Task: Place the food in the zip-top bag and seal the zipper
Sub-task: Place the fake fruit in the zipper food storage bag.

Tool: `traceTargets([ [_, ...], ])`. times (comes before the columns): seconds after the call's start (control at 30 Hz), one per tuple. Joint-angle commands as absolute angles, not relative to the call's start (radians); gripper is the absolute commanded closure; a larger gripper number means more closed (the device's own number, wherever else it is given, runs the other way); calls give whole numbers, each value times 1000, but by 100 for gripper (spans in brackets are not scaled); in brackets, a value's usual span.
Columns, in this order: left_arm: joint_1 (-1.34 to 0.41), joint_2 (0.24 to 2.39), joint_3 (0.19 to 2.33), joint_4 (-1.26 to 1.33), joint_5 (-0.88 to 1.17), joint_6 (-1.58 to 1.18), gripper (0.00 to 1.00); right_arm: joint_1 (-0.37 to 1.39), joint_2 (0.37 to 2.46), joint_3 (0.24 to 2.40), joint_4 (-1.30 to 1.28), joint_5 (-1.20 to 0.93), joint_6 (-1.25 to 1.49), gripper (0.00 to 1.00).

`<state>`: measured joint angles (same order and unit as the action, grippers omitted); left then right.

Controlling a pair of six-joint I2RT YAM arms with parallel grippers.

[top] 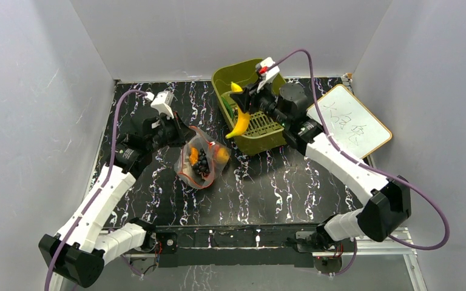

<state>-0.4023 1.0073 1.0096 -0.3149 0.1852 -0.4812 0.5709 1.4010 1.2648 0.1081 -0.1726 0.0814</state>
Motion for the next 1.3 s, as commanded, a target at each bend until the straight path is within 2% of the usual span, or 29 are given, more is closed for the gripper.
traceTargets([
  [0.0, -403, 1044, 1140, -418, 217, -553, 100, 643, 1312, 1196, 376, -222, 30, 84],
  [0.27, -403, 1059, 1184, -457, 247, -584, 100, 800, 1285, 1057, 615, -230, -110, 83],
  [0.6, -403, 1040, 1177, -436, 318, -635, 100, 885, 1327, 940, 884, -262, -241, 83],
  [1.27, -403, 1011, 1123, -391, 346, -666, 100, 977, 1394, 783, 1089, -257, -209, 83],
])
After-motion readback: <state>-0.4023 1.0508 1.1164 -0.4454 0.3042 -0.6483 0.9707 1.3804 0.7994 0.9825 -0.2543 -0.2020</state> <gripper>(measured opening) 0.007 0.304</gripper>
